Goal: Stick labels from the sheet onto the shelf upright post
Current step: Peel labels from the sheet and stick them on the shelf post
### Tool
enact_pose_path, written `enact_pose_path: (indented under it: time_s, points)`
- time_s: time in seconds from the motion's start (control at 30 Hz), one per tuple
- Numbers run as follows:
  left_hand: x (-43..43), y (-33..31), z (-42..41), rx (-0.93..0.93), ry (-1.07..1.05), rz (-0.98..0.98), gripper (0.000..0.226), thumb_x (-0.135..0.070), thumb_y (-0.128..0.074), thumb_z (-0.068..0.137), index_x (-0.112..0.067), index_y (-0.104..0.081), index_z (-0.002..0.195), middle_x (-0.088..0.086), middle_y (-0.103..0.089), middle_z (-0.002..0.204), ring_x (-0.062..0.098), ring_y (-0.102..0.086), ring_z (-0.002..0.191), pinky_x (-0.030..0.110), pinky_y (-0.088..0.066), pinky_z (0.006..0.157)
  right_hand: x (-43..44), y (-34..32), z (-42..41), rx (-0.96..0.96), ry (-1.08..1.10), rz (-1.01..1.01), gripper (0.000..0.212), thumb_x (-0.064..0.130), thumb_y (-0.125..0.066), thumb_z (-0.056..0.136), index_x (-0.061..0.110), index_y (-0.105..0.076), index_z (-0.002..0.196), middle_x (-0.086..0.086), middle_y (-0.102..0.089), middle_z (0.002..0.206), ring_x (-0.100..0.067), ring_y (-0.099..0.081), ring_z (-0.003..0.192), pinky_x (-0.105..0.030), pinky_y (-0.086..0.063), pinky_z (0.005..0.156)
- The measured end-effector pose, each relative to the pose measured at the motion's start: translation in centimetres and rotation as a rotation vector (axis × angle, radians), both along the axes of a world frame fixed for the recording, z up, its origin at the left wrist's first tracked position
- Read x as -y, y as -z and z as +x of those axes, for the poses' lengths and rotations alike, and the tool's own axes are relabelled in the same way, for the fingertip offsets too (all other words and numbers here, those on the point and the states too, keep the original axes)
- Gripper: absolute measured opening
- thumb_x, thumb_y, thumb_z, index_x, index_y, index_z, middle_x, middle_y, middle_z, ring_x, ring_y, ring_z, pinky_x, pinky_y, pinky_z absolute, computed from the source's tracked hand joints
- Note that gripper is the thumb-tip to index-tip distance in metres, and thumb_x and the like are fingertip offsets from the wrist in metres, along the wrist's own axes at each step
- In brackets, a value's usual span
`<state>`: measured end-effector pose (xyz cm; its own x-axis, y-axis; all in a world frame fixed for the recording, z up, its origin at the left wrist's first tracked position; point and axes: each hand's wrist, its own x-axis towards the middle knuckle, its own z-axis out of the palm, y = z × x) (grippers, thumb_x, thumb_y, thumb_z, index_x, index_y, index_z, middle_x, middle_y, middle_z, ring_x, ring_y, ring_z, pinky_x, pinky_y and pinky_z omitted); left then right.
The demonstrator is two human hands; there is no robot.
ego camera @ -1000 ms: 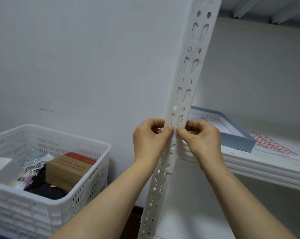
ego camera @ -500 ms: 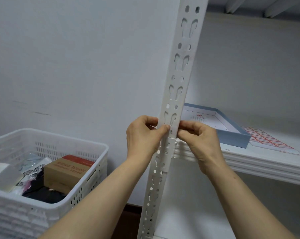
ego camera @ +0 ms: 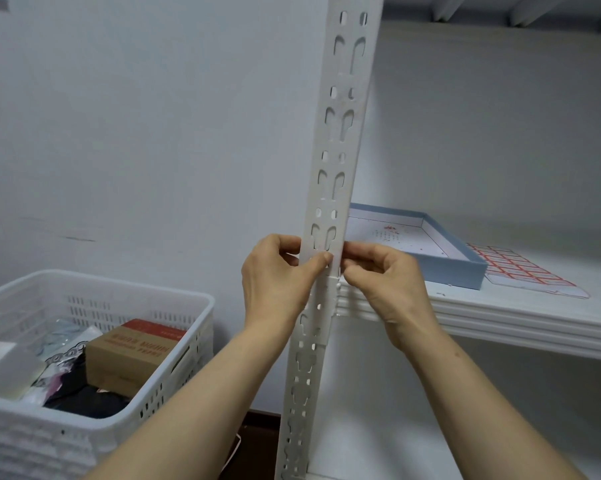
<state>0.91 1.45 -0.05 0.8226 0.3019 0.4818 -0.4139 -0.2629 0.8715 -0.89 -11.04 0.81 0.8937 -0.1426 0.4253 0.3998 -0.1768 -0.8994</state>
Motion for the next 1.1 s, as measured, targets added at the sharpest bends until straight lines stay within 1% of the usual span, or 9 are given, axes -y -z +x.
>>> enact_pose_path:
  time_s: [0.1,0.23,0.37,0.6,0.7,0.8,0.97,1.03,1.1]
  points:
    - [0.2,-0.1,-0.2,0.000,-0.006,0.005,0.034,-0.033,-0.083,0.067,-0.036,-0.050,0.072,-0.012,-0.061,0.080,0.008,-0.058,0.076,0.029,-0.050,0.078,0.0,0.1,0.1,-0.007,-0.004,0.008,0.036,-0.005,-0.061,0.074,0.022,-0.070,0.095,0.006,-0.073,0.093,-0.003,-0.068,0.092,-0.022,-0.052,0.089]
    - [0.3,0.0,-0.3,-0.012,-0.005,-0.005,0.034,-0.034,-0.083,0.066,-0.035,-0.050,0.075,-0.009,-0.062,0.085,0.007,-0.057,0.076,0.028,-0.049,0.077,0.1,0.2,0.1,-0.018,-0.022,0.027,0.037,-0.006,-0.061,0.074,0.020,-0.070,0.099,0.005,-0.073,0.098,-0.003,-0.066,0.097,-0.022,-0.051,0.091]
    - [0.3,0.2,-0.2,-0.017,0.021,-0.043,0.032,-0.033,-0.083,0.066,-0.029,-0.057,0.083,-0.009,-0.064,0.086,0.008,-0.059,0.078,0.028,-0.051,0.076,0.3,0.2,0.0,-0.024,-0.048,0.043,0.039,-0.008,-0.060,0.074,0.020,-0.069,0.100,0.005,-0.072,0.100,-0.003,-0.065,0.100,-0.019,-0.051,0.089]
    - [0.1,0.7,-0.2,-0.041,0.085,-0.122,0.036,-0.031,-0.085,0.066,-0.024,-0.064,0.093,-0.008,-0.070,0.090,0.010,-0.065,0.083,0.034,-0.056,0.082,0.5,0.2,-0.3,-0.011,-0.088,0.062,0.039,-0.010,-0.060,0.075,0.023,-0.068,0.095,0.006,-0.072,0.099,-0.003,-0.066,0.099,-0.015,-0.051,0.086]
    - [0.1,1.0,-0.8,-0.025,0.084,-0.141,0.043,-0.031,-0.084,0.067,-0.021,-0.064,0.103,-0.008,-0.067,0.100,0.008,-0.063,0.088,0.030,-0.054,0.083,0.7,0.2,-0.4,-0.003,-0.099,0.097,0.039,-0.012,-0.058,0.077,0.021,-0.068,0.094,0.007,-0.073,0.094,-0.003,-0.067,0.096,-0.013,-0.052,0.083]
    - [0.1,1.2,-1.2,0.005,0.046,-0.145,0.048,-0.030,-0.082,0.071,-0.022,-0.060,0.113,-0.008,-0.061,0.109,0.004,-0.057,0.092,0.021,-0.048,0.079,0.8,0.3,-0.4,-0.007,-0.090,0.103,0.037,-0.012,-0.058,0.078,0.014,-0.068,0.104,0.002,-0.073,0.098,-0.005,-0.067,0.096,-0.015,-0.052,0.085]
    - [0.7,0.6,-0.8,0.016,0.026,-0.091,0.035,-0.024,-0.077,0.075,-0.024,-0.062,0.106,-0.004,-0.065,0.108,0.010,-0.061,0.091,0.033,-0.052,0.085,0.7,0.2,-0.2,-0.009,-0.084,0.108,0.036,-0.012,-0.058,0.078,0.012,-0.068,0.102,0.002,-0.073,0.094,-0.002,-0.068,0.088,-0.013,-0.052,0.081]
    - [1.0,0.4,-0.6,0.020,0.003,-0.056,0.038,-0.024,-0.076,0.075,-0.022,-0.062,0.110,-0.004,-0.064,0.108,0.011,-0.061,0.090,0.037,-0.053,0.085,0.7,0.2,-0.2,-0.007,-0.088,0.101,0.035,-0.011,-0.059,0.078,0.017,-0.069,0.096,0.002,-0.073,0.092,-0.001,-0.068,0.086,-0.013,-0.051,0.082]
    - [1.1,0.5,-0.5,0.022,-0.011,-0.027,0.044,-0.024,-0.076,0.074,-0.021,-0.060,0.115,-0.005,-0.063,0.110,0.009,-0.060,0.089,0.036,-0.053,0.084,0.8,0.1,-0.1,-0.002,-0.096,0.085,0.034,-0.009,-0.060,0.079,0.020,-0.069,0.094,0.003,-0.073,0.092,-0.003,-0.068,0.089,-0.015,-0.052,0.084]
